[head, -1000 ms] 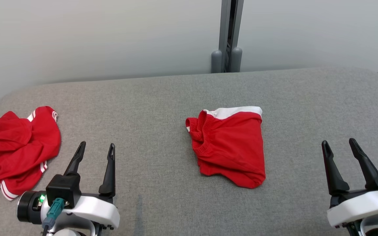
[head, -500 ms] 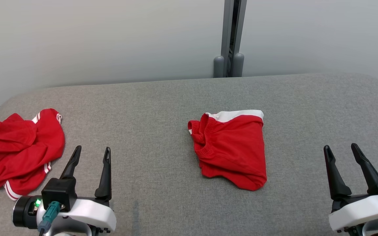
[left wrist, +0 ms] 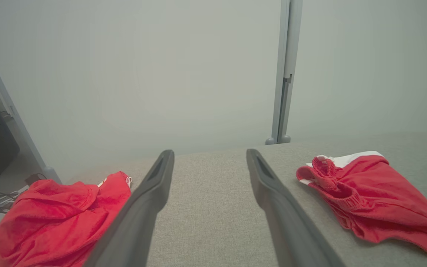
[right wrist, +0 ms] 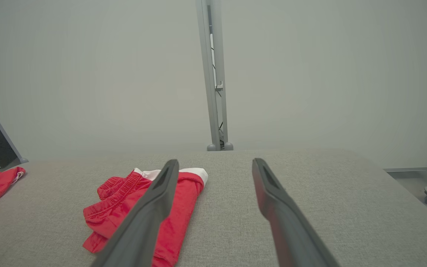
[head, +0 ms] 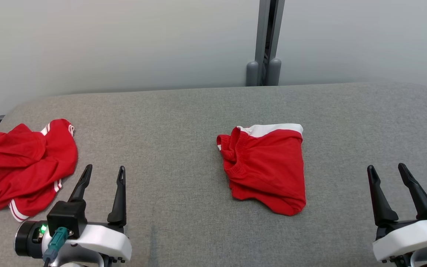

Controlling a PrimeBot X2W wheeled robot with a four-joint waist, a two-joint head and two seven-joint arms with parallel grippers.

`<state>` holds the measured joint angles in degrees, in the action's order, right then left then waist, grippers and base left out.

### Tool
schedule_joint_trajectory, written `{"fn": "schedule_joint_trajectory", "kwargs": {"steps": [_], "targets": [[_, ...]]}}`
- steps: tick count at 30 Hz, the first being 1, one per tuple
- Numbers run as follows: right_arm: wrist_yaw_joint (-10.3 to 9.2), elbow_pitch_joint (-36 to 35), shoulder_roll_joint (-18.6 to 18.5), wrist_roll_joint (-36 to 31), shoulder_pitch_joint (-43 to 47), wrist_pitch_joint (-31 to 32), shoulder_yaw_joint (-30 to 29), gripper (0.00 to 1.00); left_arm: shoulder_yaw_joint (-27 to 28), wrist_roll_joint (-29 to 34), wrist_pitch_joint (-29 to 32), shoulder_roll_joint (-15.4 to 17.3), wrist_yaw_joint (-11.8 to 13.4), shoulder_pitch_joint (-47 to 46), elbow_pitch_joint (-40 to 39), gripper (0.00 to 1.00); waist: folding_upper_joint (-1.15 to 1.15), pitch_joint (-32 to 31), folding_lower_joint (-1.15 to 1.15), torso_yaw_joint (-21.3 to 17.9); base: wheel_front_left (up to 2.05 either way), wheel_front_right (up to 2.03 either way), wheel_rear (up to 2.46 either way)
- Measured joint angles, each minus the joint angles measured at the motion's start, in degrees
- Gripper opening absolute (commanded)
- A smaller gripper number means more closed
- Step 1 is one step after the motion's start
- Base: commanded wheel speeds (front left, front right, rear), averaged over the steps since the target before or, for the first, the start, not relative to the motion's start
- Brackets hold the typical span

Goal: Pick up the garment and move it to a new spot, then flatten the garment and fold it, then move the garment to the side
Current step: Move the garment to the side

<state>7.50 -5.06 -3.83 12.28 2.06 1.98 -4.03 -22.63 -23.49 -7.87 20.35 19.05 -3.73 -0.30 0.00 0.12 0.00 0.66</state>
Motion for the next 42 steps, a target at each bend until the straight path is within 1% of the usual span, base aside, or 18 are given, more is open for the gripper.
{"fn": "schedule_joint_trajectory", "kwargs": {"steps": [2,7,12,16,25,32,33,35,39,42], "targets": [[0.0,0.18,-0.1,0.0,-0.28,0.11,-0.13,1.0,-0.01,-0.24,0.0,-0.18,0.01,-0.42,0.03,1.0,0.0,0.5,0.0,0.54,0.0,0.0,0.0],[0.0,2.55,-1.81,0.38,-2.86,0.76,1.44,1.0,-0.43,-0.18,0.03,-0.36,-0.26,-2.16,0.04,1.0,0.0,2.33,0.0,1.67,0.0,0.0,0.0],[0.0,7.51,-4.25,0.91,-6.42,0.8,3.08,1.0,-1.31,0.7,-0.73,-1.41,-0.34,-4.86,0.19,1.0,0.0,5.6,0.0,3.52,0.0,0.0,0.0],[0.0,12.1,-5.5,1.54,-9.39,0.13,4.24,1.0,-2.12,0.92,-1.82,-2.63,-0.6,-6.83,0.79,1.0,0.0,8.7,0.0,5.15,0.0,0.0,0.0],[0.0,21.65,-5.78,3.77,-14.74,-1.62,8.33,1.0,-2.75,1.31,-3.7,-4.41,-1.35,-10.62,2.93,1.0,0.0,14.91,0.0,8.01,0.0,0.0,0.0],[0.0,26.43,-5.98,7.11,-16.91,-1.36,13.07,1.0,-2.97,1.31,-4.46,-5.08,-1.8,-12.09,4.35,1.0,0.0,16.97,0.0,8.62,0.0,0.0,0.0],[0.0,26.88,-6.1,7.67,-17.21,-1.2,13.4,0.58,-2.96,1.31,-4.52,-5.13,-1.8,-12.1,4.53,1.0,0.0,17.0,0.0,8.54,0.0,0.0,0.0],[0.0,27.36,-6.45,8.64,-17.83,-0.65,14.27,0.0,-2.8,1.21,-4.78,-5.19,-1.82,-12.11,4.82,1.0,0.0,17.03,0.0,8.25,0.0,0.0,0.0],[0.02,27.41,-7.2,9.59,-18.58,-0.41,15.67,0.0,-2.54,1.21,-4.98,-5.06,-1.78,-12.21,5.0,1.0,0.0,17.08,0.0,7.2,0.0,0.0,0.0],[0.01,26.52,-8.53,9.59,-18.75,0.02,16.81,0.0,-2.42,1.21,-4.99,-4.57,-1.74,-12.4,4.92,1.0,0.0,17.09,0.0,5.85,0.0,0.0,0.0]]}}
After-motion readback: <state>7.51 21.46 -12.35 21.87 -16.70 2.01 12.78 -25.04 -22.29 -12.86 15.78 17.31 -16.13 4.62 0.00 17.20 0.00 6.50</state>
